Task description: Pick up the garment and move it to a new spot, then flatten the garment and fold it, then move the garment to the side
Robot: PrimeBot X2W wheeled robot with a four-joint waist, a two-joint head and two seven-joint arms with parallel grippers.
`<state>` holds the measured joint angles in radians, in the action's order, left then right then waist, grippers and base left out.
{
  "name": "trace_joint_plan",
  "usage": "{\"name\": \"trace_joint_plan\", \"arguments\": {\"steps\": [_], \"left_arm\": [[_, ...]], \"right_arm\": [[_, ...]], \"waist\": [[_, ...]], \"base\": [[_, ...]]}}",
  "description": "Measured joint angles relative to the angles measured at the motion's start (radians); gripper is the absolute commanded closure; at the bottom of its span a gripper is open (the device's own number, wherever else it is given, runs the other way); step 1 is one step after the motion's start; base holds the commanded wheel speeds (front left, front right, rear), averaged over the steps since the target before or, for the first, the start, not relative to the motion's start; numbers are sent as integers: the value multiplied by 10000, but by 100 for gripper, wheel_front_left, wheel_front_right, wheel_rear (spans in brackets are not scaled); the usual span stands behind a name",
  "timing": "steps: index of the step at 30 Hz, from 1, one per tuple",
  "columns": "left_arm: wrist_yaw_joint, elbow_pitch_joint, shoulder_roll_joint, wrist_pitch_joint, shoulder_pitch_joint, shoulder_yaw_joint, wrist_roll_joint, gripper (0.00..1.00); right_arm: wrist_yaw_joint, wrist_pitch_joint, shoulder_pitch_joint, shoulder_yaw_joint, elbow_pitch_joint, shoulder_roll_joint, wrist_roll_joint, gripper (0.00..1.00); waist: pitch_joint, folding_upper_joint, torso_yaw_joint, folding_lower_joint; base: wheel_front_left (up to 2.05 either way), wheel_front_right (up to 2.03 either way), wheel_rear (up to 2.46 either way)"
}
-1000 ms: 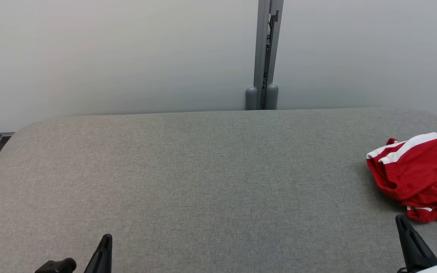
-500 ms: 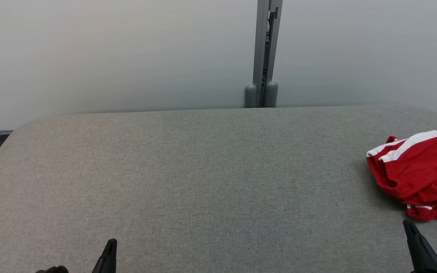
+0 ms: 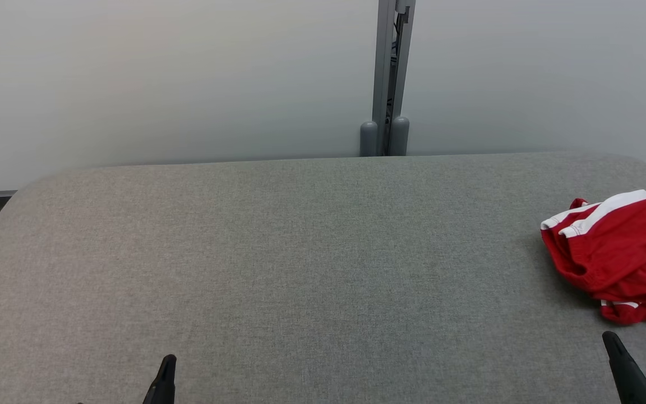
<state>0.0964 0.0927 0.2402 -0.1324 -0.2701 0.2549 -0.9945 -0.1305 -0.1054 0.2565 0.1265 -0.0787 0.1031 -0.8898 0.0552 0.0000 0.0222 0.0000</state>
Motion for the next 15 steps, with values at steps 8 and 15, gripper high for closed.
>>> {"name": "trace_joint_plan", "arguments": {"steps": [8,15], "left_arm": [[-301,288,-211,86,-261,-222,-757,100],[-529,527,-389,105,-443,-407,-1381,100]], "right_arm": [[0,-265,186,199,-146,-75,-1034,100],[2,-460,260,316,-324,-125,-1873,100]], "waist": [[-51,0,-20,0],[-96,0,-37,0]], "base": [[0,0,0],[0,0,0]]}}
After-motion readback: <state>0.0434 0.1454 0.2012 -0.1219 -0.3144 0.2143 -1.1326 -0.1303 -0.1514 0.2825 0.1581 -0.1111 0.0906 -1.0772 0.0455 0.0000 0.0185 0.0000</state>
